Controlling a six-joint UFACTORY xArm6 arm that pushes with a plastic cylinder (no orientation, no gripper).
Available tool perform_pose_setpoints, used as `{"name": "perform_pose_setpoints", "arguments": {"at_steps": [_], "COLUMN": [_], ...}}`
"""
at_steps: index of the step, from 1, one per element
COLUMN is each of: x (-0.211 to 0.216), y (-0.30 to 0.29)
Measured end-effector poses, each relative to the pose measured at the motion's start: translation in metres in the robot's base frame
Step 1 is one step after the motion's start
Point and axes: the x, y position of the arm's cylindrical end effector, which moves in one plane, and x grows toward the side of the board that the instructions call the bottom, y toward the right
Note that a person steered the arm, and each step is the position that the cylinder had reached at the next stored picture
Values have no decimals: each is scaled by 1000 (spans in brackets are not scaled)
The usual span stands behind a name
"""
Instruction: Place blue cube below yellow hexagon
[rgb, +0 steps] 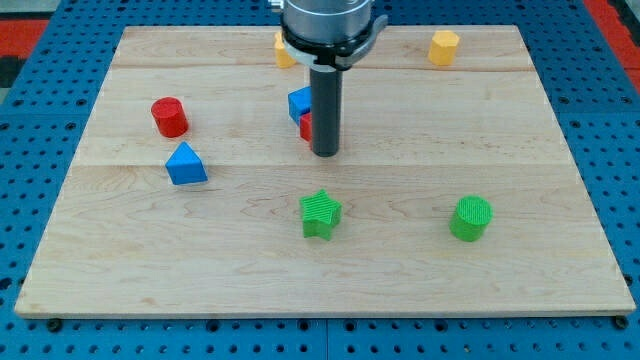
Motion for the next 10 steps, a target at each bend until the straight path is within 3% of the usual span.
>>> {"name": "perform_pose_setpoints", "arguments": {"at_steps": [1,3,5,7,9,10], "x": [-4,-28,-51,-76,-78,-79], "y": [-43,-73,19,-1,-65,-33]}}
